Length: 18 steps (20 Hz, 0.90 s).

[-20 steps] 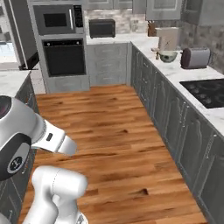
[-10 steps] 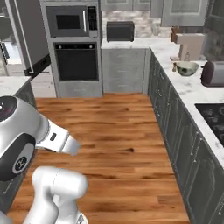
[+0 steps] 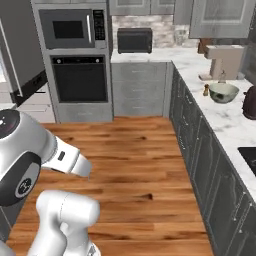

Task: Retrieve the bottle and the shaker from the cabinet and place them next to the mixing bowl on the counter. Then add garlic from the fridge to the mixing bowl.

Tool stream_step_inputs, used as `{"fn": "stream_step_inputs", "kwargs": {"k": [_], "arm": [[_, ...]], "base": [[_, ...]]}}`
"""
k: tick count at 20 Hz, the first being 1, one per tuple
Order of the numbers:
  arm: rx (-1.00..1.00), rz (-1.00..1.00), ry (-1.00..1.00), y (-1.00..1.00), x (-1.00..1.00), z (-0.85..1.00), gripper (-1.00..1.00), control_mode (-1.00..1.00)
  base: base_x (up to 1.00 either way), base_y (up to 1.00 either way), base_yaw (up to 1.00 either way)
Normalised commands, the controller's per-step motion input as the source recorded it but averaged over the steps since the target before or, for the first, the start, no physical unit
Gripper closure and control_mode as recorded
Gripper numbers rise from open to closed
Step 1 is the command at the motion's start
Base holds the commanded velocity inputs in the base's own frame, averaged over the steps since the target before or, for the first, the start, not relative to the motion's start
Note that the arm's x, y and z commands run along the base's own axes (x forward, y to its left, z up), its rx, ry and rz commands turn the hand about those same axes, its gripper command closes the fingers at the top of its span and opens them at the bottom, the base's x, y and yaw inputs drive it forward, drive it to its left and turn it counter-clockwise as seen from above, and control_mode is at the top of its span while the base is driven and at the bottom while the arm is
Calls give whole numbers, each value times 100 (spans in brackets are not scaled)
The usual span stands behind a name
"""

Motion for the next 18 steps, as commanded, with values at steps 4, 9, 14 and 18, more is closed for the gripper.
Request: {"fn": "stream_step_inputs", "kwargs": {"k": [4,9,14,18], "arm": [[0,0,0,0,0,0,100,100],[0,0,0,0,0,0,100,100],[0,0,0,0,0,0,100,100],[0,0,0,0,0,0,100,100]], "base": [[100,7,-26],[100,19,-38],[100,18,-52],[95,10,-62]]}}
